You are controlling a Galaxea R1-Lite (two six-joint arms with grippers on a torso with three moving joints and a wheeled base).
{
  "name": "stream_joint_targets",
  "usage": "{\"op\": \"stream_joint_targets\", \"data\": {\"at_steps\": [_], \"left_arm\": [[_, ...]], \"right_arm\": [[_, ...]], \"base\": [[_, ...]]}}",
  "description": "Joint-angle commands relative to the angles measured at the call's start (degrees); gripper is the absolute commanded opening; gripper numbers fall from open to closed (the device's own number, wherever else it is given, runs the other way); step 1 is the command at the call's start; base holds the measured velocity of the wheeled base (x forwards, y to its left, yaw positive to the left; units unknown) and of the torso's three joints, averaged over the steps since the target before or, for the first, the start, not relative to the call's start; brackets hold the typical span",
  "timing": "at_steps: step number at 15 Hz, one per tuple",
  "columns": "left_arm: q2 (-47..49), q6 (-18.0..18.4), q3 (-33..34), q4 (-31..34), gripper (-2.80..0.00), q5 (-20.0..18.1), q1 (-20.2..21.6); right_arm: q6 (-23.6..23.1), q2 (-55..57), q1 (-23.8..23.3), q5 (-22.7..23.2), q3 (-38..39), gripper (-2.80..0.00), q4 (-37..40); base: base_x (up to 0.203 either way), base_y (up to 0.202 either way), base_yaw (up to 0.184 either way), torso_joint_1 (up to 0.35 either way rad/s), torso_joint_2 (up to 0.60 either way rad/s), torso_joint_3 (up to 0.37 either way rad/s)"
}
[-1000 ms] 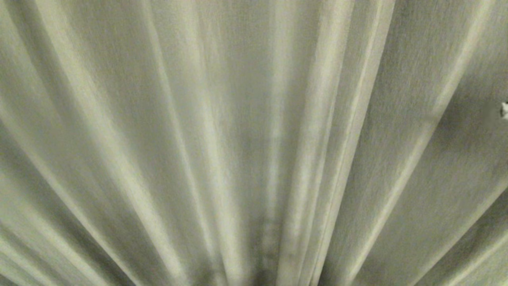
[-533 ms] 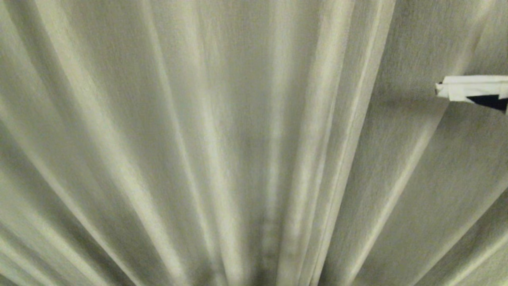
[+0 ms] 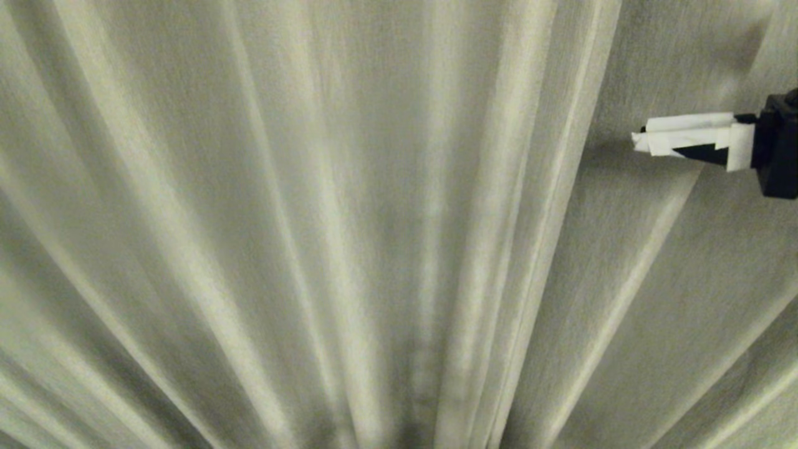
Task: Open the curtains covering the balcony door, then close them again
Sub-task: Pull the outer curtains open on both sides
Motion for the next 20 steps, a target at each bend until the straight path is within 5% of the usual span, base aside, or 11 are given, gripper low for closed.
{"op": "stream_joint_targets", "data": {"at_steps": [1, 12, 20], "left_arm": [[0.0, -0.1, 0.0, 0.0, -2.8, 0.0, 0.0], [0.0, -0.1, 0.0, 0.0, -2.8, 0.0, 0.0], [0.0, 0.0, 0.0, 0.0, -2.8, 0.0, 0.1]], "right_arm": [[0.0, 1.7, 0.1, 0.2, -0.7, 0.0, -0.9], [5.2, 12.6, 2.1, -0.1, -6.6, 0.0, -13.3], [13.9, 19.5, 4.5, -0.6, -14.7, 0.0, -18.2]], "base": [[0.0, 0.0, 0.0, 0.0, 0.0, 0.0], [0.0, 0.0, 0.0, 0.0, 0.0, 0.0], [0.0, 0.0, 0.0, 0.0, 0.0, 0.0]]}}
